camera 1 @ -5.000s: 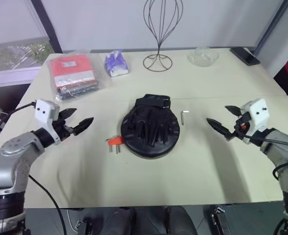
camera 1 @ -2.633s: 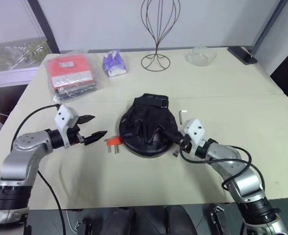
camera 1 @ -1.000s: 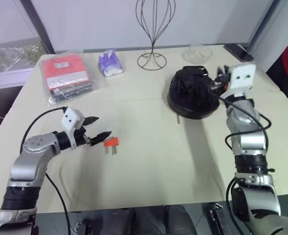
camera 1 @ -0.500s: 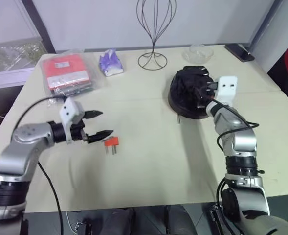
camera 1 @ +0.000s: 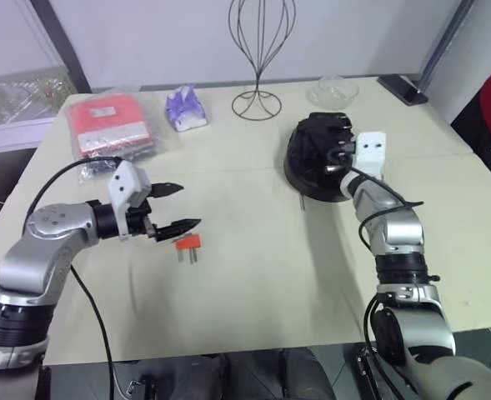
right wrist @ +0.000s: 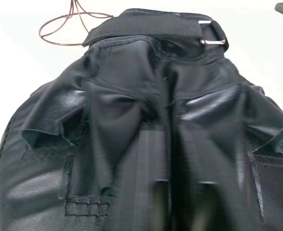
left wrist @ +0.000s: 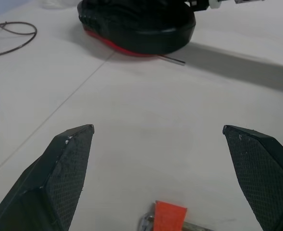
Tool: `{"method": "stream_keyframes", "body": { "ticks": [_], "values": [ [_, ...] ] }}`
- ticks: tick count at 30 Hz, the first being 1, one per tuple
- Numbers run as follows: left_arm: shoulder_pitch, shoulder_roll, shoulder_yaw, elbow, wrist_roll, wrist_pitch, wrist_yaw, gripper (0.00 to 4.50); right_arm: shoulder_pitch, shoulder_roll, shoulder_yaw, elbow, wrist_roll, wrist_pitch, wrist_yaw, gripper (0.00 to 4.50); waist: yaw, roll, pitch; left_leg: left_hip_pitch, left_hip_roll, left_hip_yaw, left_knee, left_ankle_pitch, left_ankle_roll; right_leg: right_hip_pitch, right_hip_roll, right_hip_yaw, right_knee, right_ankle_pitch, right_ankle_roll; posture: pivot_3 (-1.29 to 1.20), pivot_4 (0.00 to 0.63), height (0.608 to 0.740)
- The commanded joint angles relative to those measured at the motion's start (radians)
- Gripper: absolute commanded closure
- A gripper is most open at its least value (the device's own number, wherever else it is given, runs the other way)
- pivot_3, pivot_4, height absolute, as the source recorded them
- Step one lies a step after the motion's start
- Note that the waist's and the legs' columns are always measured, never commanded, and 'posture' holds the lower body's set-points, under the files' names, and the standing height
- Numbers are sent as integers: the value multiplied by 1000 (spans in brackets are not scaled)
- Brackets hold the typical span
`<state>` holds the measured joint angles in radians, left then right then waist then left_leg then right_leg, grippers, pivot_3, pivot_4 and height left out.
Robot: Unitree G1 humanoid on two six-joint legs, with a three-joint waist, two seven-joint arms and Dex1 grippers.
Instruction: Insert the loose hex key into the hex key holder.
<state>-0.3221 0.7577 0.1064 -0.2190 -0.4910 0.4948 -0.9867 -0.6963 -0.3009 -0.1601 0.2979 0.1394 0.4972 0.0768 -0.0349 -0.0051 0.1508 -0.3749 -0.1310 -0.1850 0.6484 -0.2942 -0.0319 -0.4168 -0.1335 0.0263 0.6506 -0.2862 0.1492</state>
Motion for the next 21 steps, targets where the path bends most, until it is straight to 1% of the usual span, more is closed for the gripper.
{"method": "stream_keyframes", "body": {
  "ticks": [1,6,8,9,12,14,16,21],
  "values": [
    [6,-3,28,-28,-9,-17,16,0,4,-2,-12,44,-11,24,-16,4459,0,0,0,0,0,0,0,0,0,0,0,0,0,0,0,0,150,740],
    [15,-11,30,-21,-8,-23,28,0,-5,-2,-15,28,-2,-17,-1,4459,-1,0,0,0,0,0,0,0,0,1,0,0,0,0,0,0,150,740],
    [17,-16,31,-14,-8,-24,33,0,-17,-5,-25,-2,0,-115,7,4459,-1,0,0,0,0,0,0,0,0,0,0,0,0,0,0,0,150,740],
    [21,-19,28,-9,-2,-31,36,0,-36,-12,-37,-38,-5,-205,0,4459,-1,1,0,0,0,0,0,0,0,0,0,0,0,0,0,0,150,740],
    [29,-21,19,0,5,-45,32,0,-83,-62,-32,-84,-71,-390,-29,4459,-9,4,2,-5,0,1,0,0,0,-7,-1,0,1,0,0,0,150,740],
    [21,-18,17,3,3,-47,27,0,-94,-90,-33,-55,-101,-425,-51,4459,-12,4,2,-9,0,1,0,0,0,-12,-1,0,1,0,0,0,150,740],
    [5,-17,15,8,3,-49,24,0,-98,-117,-45,-24,-116,-443,-71,4459,-12,3,2,-10,0,1,0,0,0,-12,0,0,1,0,0,0,150,740],
    [-42,-18,6,10,0,-47,19,0,-83,-174,-80,11,-155,-360,-134,4459,-10,3,2,-10,0,2,1,0,0,-11,0,0,1,0,0,0,150,740]
  ]
}}
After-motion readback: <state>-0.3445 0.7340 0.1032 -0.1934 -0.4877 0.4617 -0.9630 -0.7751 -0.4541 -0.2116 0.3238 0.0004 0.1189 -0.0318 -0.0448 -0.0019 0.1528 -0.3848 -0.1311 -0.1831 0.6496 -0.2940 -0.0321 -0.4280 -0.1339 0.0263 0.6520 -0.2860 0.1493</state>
